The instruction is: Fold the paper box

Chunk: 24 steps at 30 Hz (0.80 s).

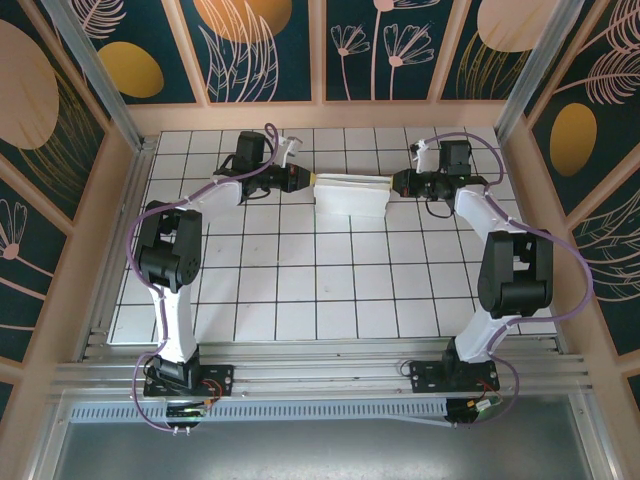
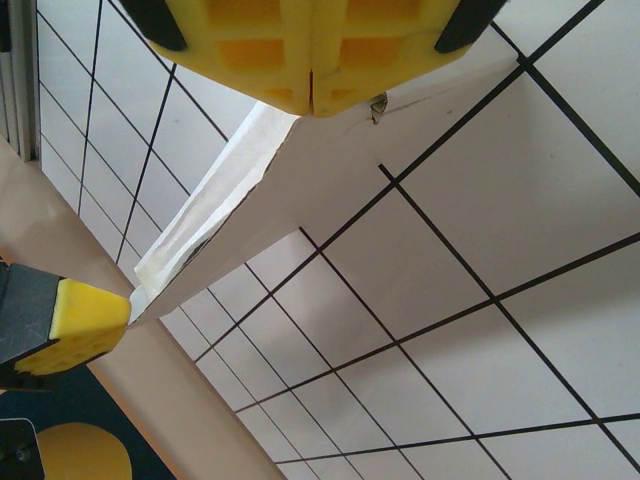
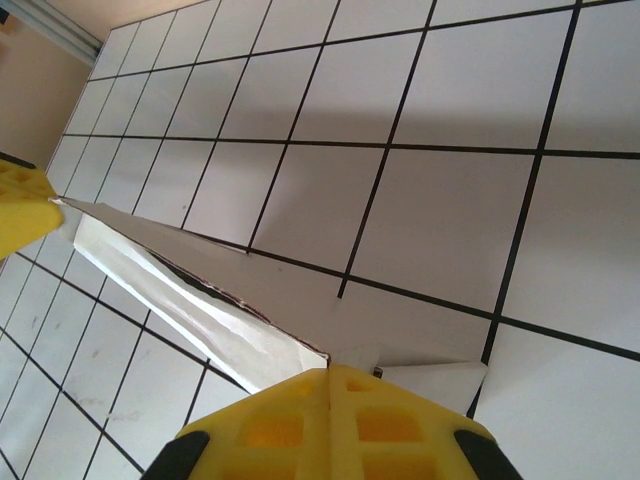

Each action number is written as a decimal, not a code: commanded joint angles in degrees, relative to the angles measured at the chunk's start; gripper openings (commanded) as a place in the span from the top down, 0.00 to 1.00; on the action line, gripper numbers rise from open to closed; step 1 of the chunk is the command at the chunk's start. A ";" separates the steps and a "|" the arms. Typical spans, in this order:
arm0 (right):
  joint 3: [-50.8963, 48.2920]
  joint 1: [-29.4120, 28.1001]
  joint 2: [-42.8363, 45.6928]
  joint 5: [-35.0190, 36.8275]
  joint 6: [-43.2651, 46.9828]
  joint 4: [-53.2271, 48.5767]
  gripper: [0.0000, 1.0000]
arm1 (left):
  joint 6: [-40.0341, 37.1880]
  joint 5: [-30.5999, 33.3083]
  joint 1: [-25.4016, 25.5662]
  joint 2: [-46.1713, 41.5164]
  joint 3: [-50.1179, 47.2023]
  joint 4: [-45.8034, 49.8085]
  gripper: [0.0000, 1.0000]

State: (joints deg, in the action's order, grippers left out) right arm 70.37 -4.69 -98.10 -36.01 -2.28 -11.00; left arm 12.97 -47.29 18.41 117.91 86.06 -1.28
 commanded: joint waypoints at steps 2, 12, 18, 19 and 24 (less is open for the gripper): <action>-1.84 -1.44 -0.08 1.63 -0.87 0.10 1.00 | 0.83 0.79 0.66 2.19 -0.68 4.79 1.00; -4.90 -1.68 1.06 2.82 -1.74 0.99 1.00 | -0.05 0.50 0.94 1.96 -1.32 5.86 1.00; -6.42 -2.01 1.16 3.38 -2.20 2.16 1.00 | 0.47 0.43 1.32 1.81 -2.65 4.97 1.00; -6.59 -2.12 1.14 3.57 -2.27 2.30 1.00 | 0.56 0.58 1.40 1.94 -2.97 4.88 1.00; -7.66 -2.15 1.25 4.19 -2.45 2.85 1.00 | 0.05 1.02 1.79 2.05 -5.11 4.40 1.00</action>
State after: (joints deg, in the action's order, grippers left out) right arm 65.01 -5.58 -97.06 -33.47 -3.84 -4.95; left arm 13.13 -47.46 18.46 117.82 84.53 -3.31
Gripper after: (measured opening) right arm 0.055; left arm 0.043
